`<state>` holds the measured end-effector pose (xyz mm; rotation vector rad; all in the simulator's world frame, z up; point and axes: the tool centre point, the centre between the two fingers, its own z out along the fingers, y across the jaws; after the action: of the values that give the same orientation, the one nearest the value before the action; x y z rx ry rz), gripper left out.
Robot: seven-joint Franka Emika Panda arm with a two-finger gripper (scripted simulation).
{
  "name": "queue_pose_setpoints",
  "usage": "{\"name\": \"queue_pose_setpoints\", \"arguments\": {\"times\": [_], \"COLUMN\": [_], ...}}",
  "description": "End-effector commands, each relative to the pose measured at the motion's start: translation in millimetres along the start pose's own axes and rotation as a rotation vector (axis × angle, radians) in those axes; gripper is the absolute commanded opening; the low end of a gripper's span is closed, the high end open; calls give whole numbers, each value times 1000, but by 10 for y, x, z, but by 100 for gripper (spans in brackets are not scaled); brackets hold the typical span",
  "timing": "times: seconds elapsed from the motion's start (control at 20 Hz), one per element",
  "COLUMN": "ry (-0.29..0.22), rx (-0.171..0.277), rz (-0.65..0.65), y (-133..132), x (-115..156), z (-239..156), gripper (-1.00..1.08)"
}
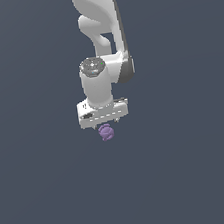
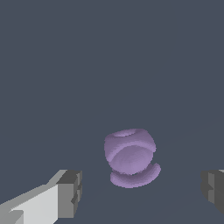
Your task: Pick up the object and move it to a goal position.
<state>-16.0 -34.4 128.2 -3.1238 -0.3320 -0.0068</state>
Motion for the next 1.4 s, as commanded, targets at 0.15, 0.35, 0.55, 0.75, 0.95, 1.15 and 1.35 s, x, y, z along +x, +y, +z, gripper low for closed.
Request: {"name": "queue_pose_setpoints", "arguments": {"times": [0.15, 0.35, 0.55, 0.75, 0.95, 1.15, 1.35], "ry": [-3, -4, -4, -4, -5, -5, -4], "rx": [-1, 0, 0, 1, 1, 1, 1], "rz": [-111, -165, -198, -209, -204, -206, -208], "y": [33, 46, 53, 55, 56, 52, 50], "x": [-75, -114, -138, -146, -147, -151, -160], "z": [207, 306, 365, 384, 410, 544, 747], "gripper": [100, 100, 100, 100, 100, 100, 100]}}
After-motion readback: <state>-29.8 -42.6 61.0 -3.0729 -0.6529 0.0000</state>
